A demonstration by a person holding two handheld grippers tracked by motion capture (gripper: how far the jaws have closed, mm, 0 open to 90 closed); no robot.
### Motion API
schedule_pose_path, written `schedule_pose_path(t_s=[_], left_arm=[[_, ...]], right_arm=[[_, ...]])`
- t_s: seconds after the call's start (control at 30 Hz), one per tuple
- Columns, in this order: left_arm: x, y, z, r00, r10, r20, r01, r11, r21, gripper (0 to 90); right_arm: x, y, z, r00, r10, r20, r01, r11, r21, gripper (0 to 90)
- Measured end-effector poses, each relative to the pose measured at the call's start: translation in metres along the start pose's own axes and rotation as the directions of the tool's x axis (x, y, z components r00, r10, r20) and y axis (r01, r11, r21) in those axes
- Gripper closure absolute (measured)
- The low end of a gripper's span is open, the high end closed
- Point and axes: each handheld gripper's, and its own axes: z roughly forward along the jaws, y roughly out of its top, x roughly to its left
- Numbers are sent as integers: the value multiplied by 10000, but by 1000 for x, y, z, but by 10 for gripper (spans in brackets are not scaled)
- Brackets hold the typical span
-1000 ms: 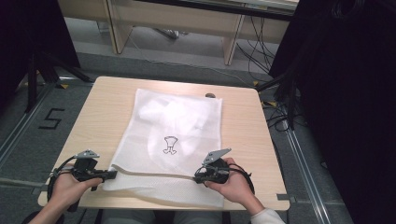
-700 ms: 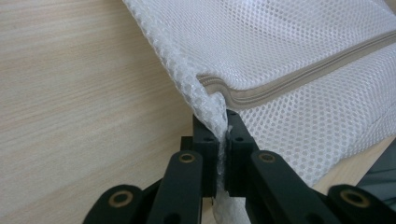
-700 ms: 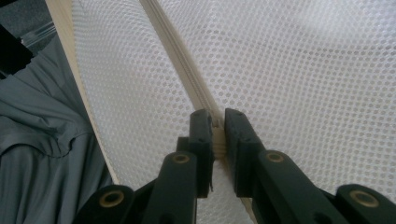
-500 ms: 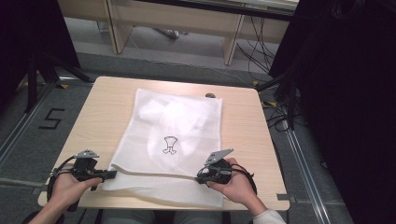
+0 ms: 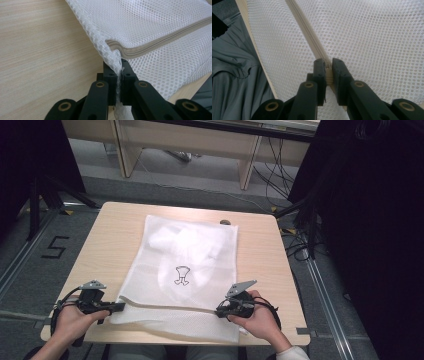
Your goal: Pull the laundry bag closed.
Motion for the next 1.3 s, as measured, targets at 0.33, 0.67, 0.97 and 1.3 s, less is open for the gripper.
schedule_pose_path(t_s=[0.33, 0.67, 0.97, 1.3], left_arm=[[2, 0, -2, 9998, 160, 123, -162, 9997, 187, 855], [1, 0, -1, 9999, 140, 86, -142, 9997, 178, 855], [2, 0, -1, 9999, 78, 134, -80, 9998, 174, 856], [2, 0, -1, 9998, 48, 190, -52, 9998, 202, 857]], right_arm=[[-2, -2, -2, 10000, -71, 10, 71, 9999, 77, 825], [-4, -9, -5, 9997, 259, -38, -258, 9996, 100, 825], [-10, -14, -9, 9999, 127, 72, -128, 9999, 117, 825], [-16, -21, -14, 9998, 211, 52, -211, 9997, 113, 826]])
